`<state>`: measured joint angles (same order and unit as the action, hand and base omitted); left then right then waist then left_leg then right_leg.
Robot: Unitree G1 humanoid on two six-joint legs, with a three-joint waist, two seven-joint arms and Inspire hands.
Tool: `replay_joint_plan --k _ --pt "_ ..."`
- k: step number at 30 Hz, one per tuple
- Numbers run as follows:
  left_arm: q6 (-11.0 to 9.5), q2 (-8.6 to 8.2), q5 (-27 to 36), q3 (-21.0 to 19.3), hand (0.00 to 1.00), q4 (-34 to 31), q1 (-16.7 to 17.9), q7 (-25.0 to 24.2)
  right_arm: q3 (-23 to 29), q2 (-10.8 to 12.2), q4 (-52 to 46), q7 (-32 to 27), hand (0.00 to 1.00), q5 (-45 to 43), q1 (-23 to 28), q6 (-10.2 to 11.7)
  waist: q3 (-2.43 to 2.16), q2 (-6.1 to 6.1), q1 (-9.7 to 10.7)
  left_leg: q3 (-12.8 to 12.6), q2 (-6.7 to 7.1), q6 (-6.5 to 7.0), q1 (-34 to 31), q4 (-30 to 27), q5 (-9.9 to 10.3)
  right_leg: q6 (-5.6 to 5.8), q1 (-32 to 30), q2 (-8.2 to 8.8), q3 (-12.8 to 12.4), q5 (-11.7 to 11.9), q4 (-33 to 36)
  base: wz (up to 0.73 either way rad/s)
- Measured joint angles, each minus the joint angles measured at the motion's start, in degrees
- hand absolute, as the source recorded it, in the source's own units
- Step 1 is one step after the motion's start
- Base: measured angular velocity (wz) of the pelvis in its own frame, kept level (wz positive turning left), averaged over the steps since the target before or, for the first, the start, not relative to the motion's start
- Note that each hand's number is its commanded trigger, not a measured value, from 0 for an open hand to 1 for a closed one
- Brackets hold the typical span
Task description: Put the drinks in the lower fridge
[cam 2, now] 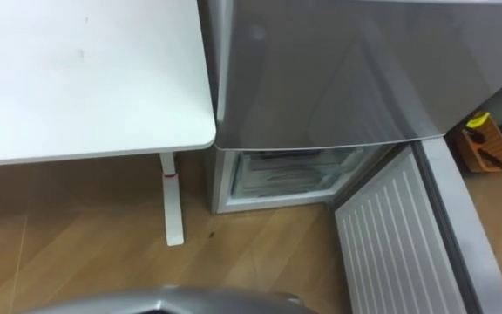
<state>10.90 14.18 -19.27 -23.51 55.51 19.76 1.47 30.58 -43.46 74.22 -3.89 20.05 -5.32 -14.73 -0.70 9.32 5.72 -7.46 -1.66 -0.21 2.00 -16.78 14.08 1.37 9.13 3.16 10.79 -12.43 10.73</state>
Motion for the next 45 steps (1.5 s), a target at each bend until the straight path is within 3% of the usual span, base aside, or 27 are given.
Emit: replay_joint_plan --k 7,11,15,26,38,42,45 --pt "0.2 -0.08 0.61 -0.05 0.0 -0.25 -0.21 0.11 0.01 0.05 -0.12 0.11 0.0 2.54 0.01 -0.19 0.13 -3.39 -1.1 -0.56 -0.53 -0.02 0.54 0.14 -0.02 -0.03 0.12 -0.4 -0.95 0.74 -0.12 -0.07" --pt "0.46 0.03 0.8 -0.06 0.0 -0.37 -0.19 0.26 0.01 0.09 -0.13 -1.06 0.0 6.5 0.05 -0.22 0.38 -4.42 -1.12 -0.55 -0.57 -0.18 0.29 0.27 -0.38 -0.14 -0.16 -0.53 -1.14 0.7 -0.38 0.01" --pt "0.35 1.58 1.21 -0.04 0.0 -0.78 -0.63 0.31 0.0 0.11 -0.73 -3.19 0.0 8.97 0.34 -0.04 0.29 -4.45 -1.08 -0.02 -0.58 -0.35 -0.84 0.02 -0.8 -0.43 -1.05 -0.76 -1.15 0.49 -1.21 0.06" --pt "0.01 1.7 1.6 0.94 0.0 -2.84 -4.06 0.72 0.01 0.88 -0.79 -3.43 0.0 9.51 0.68 0.96 0.28 -4.35 -0.91 0.7 -0.75 -0.41 -3.43 -1.31 -0.74 -0.57 -2.41 -1.08 -0.67 0.58 -1.16 0.05" --pt "-1.04 1.75 1.71 3.89 0.0 -2.63 -4.27 0.42 -0.11 4.87 -0.99 -4.24 0.0 10.51 2.12 1.12 0.54 -4.75 -1.26 -0.5 -1.25 -0.43 -3.48 -1.65 -0.04 -0.71 -2.93 -1.42 -2.6 0.67 -1.02 -0.06" --pt "-1.5 1.75 1.65 4.2 0.0 -2.63 -3.75 0.51 -0.1 6.33 -1.5 -5.87 0.0 10.53 2.12 2.31 0.74 -5.16 -1.28 -0.88 -1.63 -0.49 -4.05 -2.2 0.3 -0.72 -3.21 -1.68 -2.77 0.67 -1.09 -0.03" --pt "-2.26 1.83 1.65 4.21 0.0 -2.65 -4.0 0.6 -0.07 6.7 -1.51 -6.64 0.0 10.13 2.21 3.39 0.63 -5.79 -1.06 -0.36 -1.82 -0.52 -5.31 -3.26 0.7 -0.77 -3.78 -1.92 -2.65 0.7 -1.1 0.05"
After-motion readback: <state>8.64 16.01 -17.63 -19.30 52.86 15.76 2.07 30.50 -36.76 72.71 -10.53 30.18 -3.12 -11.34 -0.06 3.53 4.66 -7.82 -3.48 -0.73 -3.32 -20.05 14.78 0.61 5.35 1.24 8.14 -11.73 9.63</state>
